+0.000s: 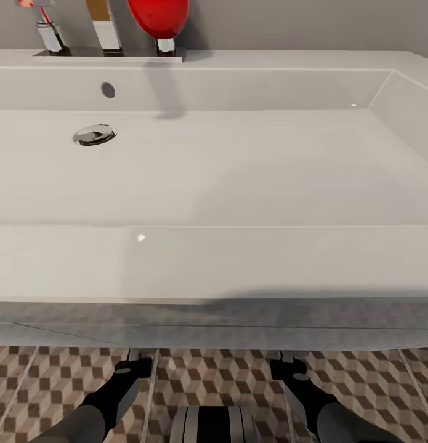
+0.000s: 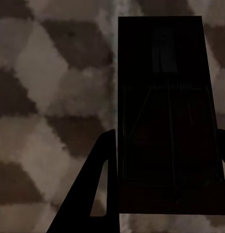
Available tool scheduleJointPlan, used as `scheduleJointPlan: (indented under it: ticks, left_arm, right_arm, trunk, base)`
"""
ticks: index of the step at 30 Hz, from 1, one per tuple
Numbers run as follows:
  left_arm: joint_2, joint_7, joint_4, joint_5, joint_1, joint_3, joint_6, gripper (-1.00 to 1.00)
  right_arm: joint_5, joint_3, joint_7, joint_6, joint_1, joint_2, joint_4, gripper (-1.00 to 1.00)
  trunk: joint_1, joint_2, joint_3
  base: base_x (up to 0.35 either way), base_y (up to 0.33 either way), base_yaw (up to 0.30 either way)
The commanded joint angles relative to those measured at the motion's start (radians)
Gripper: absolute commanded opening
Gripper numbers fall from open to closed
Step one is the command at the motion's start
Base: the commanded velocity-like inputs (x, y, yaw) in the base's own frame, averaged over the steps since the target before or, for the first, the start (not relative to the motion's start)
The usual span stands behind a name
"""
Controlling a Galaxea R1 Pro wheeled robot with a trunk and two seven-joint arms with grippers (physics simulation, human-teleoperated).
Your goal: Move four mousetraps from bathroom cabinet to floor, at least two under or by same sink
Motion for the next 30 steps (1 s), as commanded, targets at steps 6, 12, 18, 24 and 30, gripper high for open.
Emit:
scheduleJointPlan:
  ticks: [6, 12, 18, 24, 30]
  left_arm:
    - [0.0, 0.003, 0.002, 0.002, 0.0, -0.001, 0.009, -1.0]
    - [-0.002, 0.003, 0.004, -0.001, 0.0, -0.002, -0.002, -1.0]
    - [-0.003, 0.003, -0.002, -0.009, 0.0, -0.003, -0.01, -1.0]
    - [-0.003, 0.004, -0.002, -0.01, 0.0, -0.001, -0.055, -1.0]
    - [-0.004, 0.005, 0.002, -0.009, 0.0, 0.002, -0.102, -1.0]
  right_arm:
    - [0.009, -0.008, -0.001, -0.003, -0.001, 0.002, 0.001, -1.0]
    - [0.009, -0.008, -0.001, -0.006, -0.001, 0.002, 0.001, -1.0]
    - [0.009, -0.008, -0.001, -0.01, -0.001, 0.001, 0.001, -1.0]
    - [0.009, -0.008, -0.001, -0.013, -0.001, 0.002, 0.001, -1.0]
    - [0.009, -0.008, -0.001, -0.015, -0.001, 0.002, 0.001, -1.0]
  trunk:
    - [0.0, 0.0, -0.001]
    - [0.0, 0.0, -0.001]
    - [0.0, 0.0, -0.001]
    - [0.0, 0.0, -0.001]
    - [0.0, 0.0, -0.001]
  base:
    - [0.0, 0.0, 0.0]
    - [0.0, 0.0, 0.0]
    - [0.0, 0.0, 0.0]
    - [0.0, 0.0, 0.0]
    - [0.0, 0.0, 0.0]
